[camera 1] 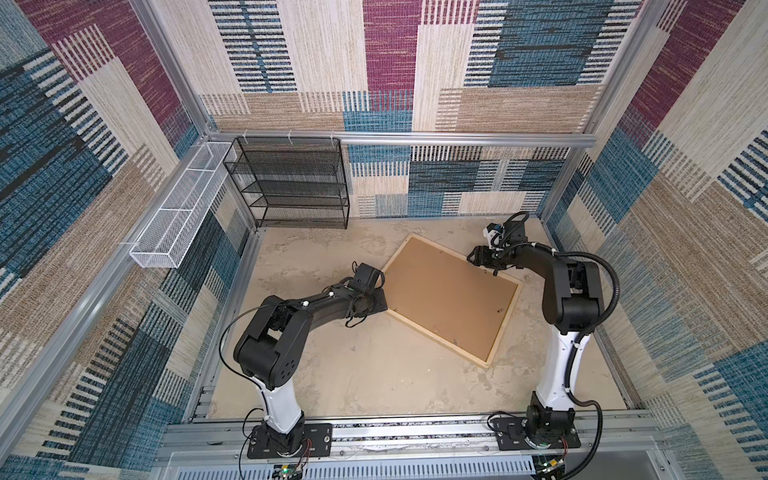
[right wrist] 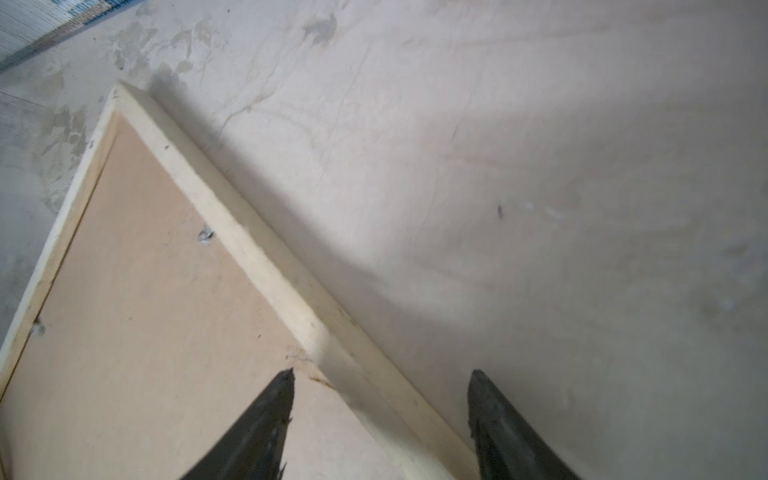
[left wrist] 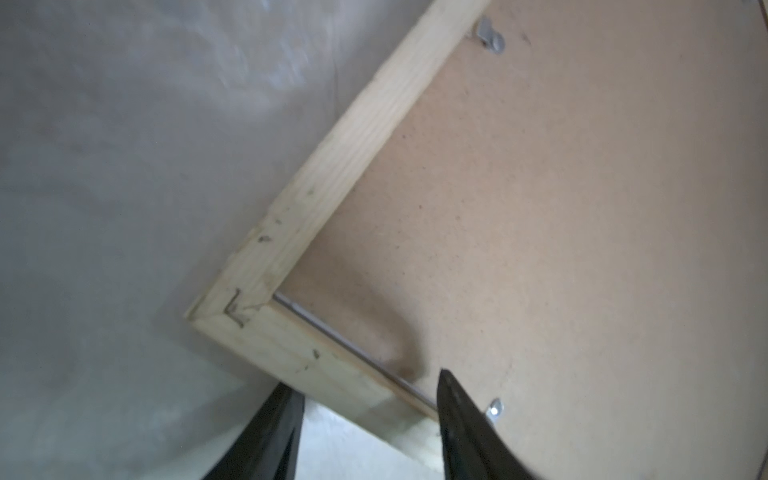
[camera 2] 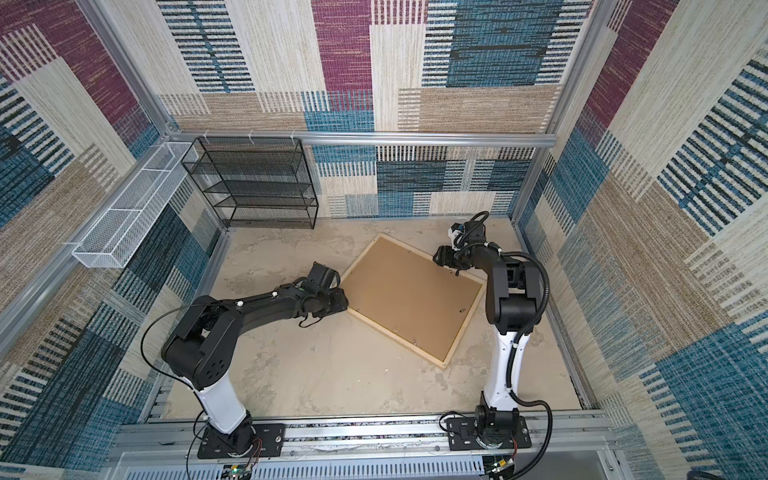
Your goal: Put the photo into the frame
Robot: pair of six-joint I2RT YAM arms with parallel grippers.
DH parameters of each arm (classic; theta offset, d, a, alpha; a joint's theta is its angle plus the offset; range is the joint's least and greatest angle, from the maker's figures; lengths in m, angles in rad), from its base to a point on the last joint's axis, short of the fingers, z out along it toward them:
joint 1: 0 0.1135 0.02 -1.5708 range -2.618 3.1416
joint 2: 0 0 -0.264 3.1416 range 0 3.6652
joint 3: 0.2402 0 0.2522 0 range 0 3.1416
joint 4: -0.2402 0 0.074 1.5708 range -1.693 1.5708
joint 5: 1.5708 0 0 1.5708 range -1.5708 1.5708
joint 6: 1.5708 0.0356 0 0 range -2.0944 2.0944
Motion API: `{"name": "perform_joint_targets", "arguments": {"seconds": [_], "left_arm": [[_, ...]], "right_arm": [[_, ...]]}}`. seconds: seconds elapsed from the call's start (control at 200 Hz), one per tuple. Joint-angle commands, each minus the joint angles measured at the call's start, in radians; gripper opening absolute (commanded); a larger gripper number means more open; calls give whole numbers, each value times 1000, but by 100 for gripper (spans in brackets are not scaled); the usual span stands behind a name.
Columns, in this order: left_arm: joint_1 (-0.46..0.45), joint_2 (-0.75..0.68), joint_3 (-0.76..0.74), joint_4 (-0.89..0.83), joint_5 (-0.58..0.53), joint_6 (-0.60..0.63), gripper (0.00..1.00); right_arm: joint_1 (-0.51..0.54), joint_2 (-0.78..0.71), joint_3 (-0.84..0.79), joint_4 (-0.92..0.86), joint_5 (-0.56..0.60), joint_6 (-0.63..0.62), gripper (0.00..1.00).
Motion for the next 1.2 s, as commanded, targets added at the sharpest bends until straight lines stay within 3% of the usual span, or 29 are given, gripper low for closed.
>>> {"name": "perform_joint_targets", "arguments": {"seconds": [0.0,0.225,0.511,0.826,0.997,1.197], "left_arm": [[19,39,57,-20,6,104,54],[37,139,167,12,25,191,52],[52,230,299,31,48,270,51],[53,159,349,-50,36,318,51],[43,58,255,-139,-26,283,48],[-19,-44,104,-147,-41,224,40]], "right_arm": [[4,-105,-120,39,-20,63,67],[7,-363,-523,192,-4,192,66],[80,-624,-818,258,7,282,66],[85,-683,-784,246,143,276,66],[109,-680,-734,260,167,260,65],[229,-576,-638,320,126,251,60]]}}
